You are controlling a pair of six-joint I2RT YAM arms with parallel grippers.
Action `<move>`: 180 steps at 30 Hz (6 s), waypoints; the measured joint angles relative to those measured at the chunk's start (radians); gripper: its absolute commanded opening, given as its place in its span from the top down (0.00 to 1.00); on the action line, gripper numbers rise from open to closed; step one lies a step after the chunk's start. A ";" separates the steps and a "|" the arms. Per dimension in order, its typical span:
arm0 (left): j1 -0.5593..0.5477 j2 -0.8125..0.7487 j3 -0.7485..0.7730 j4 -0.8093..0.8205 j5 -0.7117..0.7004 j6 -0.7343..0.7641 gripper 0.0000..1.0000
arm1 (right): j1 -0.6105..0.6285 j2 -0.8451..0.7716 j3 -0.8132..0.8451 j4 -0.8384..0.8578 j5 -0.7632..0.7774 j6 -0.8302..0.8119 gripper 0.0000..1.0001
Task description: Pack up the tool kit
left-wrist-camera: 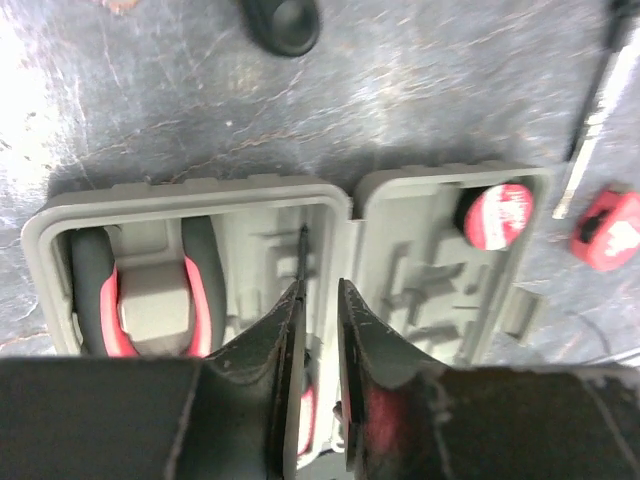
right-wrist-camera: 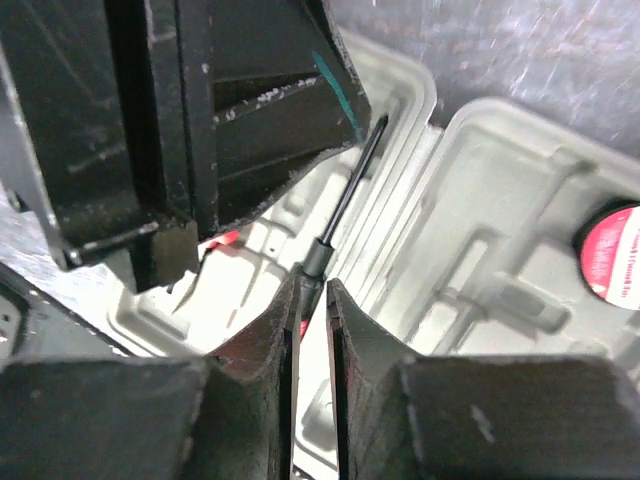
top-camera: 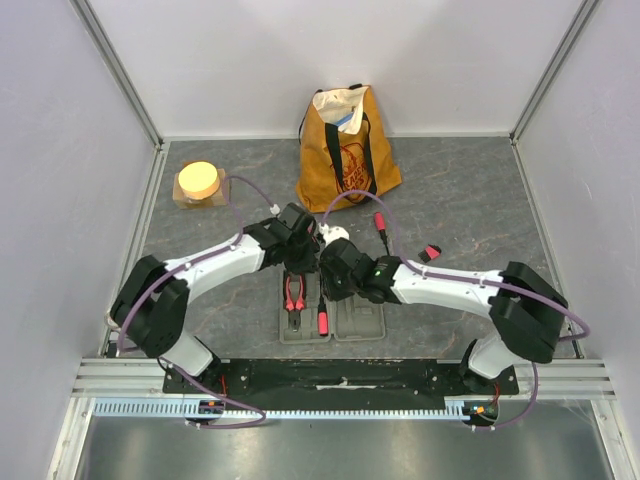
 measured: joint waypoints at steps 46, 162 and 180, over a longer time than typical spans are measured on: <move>0.515 -0.439 -0.039 -0.068 0.053 0.343 0.16 | -0.232 0.619 0.764 -0.216 -0.026 -0.409 0.42; 0.636 -0.816 -0.037 0.912 0.558 0.689 0.86 | -0.126 0.156 0.813 0.351 -0.077 1.160 0.84; 0.635 -0.883 0.101 0.260 0.385 0.610 0.09 | -0.272 -0.084 0.555 -0.048 -0.020 0.558 0.97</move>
